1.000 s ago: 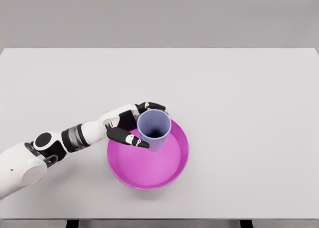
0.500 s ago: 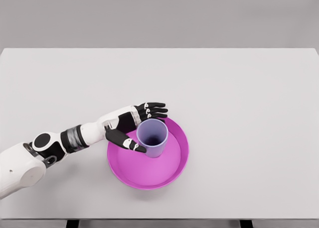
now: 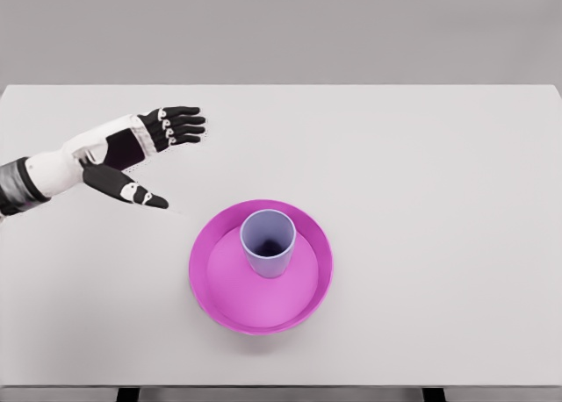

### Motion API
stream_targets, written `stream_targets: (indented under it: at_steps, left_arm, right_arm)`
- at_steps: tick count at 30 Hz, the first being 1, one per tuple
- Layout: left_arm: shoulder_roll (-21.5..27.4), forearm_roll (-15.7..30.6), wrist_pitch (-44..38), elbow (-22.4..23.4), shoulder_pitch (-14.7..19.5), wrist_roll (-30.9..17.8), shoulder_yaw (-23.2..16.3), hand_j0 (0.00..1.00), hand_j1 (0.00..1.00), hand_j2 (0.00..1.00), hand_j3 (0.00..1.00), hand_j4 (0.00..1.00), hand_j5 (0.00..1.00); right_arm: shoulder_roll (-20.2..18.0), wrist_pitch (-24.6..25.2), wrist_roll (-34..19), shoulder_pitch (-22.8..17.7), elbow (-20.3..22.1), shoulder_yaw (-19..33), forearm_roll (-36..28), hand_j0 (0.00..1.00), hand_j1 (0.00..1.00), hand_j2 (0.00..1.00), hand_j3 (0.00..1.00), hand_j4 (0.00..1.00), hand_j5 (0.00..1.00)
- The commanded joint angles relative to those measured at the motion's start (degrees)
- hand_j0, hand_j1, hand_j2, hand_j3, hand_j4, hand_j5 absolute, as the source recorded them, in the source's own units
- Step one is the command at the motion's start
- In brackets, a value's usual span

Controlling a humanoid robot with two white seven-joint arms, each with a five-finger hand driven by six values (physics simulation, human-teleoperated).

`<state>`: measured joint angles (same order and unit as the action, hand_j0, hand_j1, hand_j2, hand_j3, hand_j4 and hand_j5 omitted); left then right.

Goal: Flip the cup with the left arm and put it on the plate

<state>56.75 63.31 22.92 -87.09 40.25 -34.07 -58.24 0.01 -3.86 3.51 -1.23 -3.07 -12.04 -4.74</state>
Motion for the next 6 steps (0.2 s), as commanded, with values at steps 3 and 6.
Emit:
stream_targets:
  at_steps: [3,6]
  left_arm:
    - [6.09,0.49,-0.07,-0.1,-0.18,0.41,2.78,1.0,1.0,1.0,1.0,1.0,1.0]
    - [6.0,0.58,-0.07,-0.1,-1.05,0.58,2.69,1.0,1.0,1.0,1.0,1.0,1.0]
  right_arm:
    - [-0.01,0.0,0.0,0.0,-0.01,0.0,-0.01,1.0,1.0,1.0,1.0,1.0,1.0]
    - [-0.01,0.0,0.0,0.0,-0.01,0.0,-0.01,1.0,1.0,1.0,1.0,1.0,1.0]
